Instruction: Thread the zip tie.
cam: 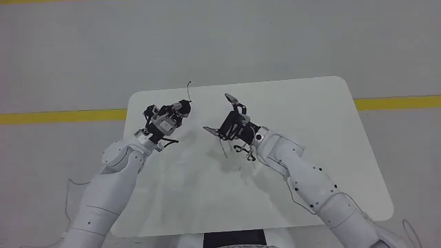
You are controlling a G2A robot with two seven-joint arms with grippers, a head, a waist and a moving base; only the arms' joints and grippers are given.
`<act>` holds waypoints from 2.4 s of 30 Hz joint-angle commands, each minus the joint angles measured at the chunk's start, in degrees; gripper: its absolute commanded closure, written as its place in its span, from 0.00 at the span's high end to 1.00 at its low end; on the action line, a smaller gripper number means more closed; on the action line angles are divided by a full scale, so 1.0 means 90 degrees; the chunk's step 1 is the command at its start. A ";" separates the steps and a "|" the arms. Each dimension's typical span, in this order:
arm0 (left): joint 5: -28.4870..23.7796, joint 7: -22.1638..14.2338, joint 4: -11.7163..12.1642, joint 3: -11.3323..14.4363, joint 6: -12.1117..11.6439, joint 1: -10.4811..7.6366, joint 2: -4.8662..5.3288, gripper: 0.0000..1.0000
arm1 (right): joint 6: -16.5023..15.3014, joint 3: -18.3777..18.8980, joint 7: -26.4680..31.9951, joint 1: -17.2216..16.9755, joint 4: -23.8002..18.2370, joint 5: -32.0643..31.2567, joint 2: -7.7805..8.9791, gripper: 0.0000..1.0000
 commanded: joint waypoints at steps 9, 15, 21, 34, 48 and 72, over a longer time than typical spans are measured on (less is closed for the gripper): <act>-0.1663 -0.0194 0.0202 -0.0007 0.1052 0.0058 -0.0074 0.00 | -0.0150 0.0108 -0.0287 -0.0147 0.0240 0.0906 -0.0037 1.00; -0.2630 -0.0487 0.0337 0.0031 0.1637 0.0071 -0.0127 0.00 | -0.0190 -0.0041 -0.0453 -0.0019 0.0574 0.1341 -0.0067 1.00; -0.2769 -0.0489 0.0378 0.0053 0.1877 0.0008 -0.0136 0.00 | -0.0190 -0.0226 -0.0651 0.0201 0.0859 0.1566 -0.0104 1.00; -0.3516 -0.0334 0.0341 0.0188 0.2140 0.0133 -0.0141 0.00 | -0.0072 -0.0364 -0.1041 0.0250 0.0966 0.1321 -0.0160 1.00; -0.3976 -0.0558 0.0422 0.0579 0.2140 0.0092 0.0013 0.00 | 0.0323 -0.0705 -0.2012 0.0634 0.1655 0.0649 -0.0332 1.00; -0.3976 -0.0518 0.0327 0.0607 0.2140 0.0102 0.0011 0.00 | 0.0739 -0.0702 -0.1901 0.0526 0.1360 0.0109 -0.0393 0.29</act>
